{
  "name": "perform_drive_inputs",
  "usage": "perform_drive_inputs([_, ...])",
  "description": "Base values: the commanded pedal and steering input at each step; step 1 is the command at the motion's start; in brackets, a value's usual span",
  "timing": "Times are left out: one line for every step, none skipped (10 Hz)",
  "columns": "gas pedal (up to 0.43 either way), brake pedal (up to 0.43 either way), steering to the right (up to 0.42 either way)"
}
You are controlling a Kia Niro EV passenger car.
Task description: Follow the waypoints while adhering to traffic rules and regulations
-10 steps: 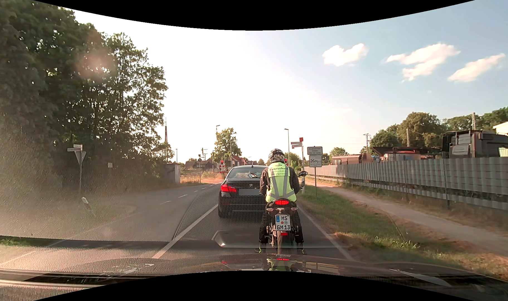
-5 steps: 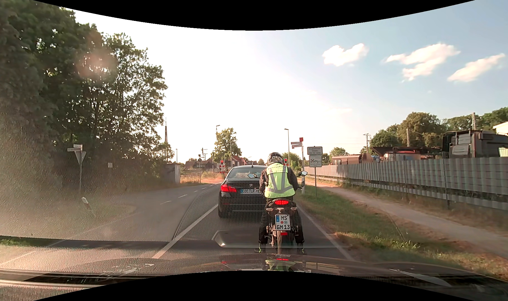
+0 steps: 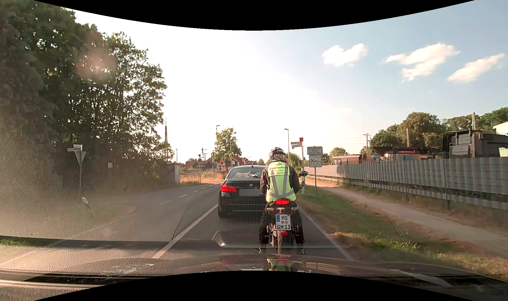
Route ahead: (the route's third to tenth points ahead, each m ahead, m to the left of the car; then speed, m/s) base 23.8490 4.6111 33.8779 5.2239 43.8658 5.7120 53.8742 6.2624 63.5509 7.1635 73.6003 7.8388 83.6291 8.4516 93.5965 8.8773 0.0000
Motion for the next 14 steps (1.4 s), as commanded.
perform_drive_inputs([0.0,0.0,0.006])
perform_drive_inputs([0.0,0.0,0.006])
perform_drive_inputs([0.0,0.0,0.006])
perform_drive_inputs([0.0,0.0,0.006])
perform_drive_inputs([0.0,0.0,0.006])
perform_drive_inputs([0.0,0.0,0.006])
perform_drive_inputs([0.0,0.0,0.006])
perform_drive_inputs([0.0,0.0,0.006])
perform_drive_inputs([0.0,0.0,0.006])
perform_drive_inputs([0.0,0.0,0.006])
perform_drive_inputs([0.0,0.0,0.006])
perform_drive_inputs([0.0,0.0,0.006])
perform_drive_inputs([0.0,0.0,0.006])
perform_drive_inputs([0.0,0.0,0.006])
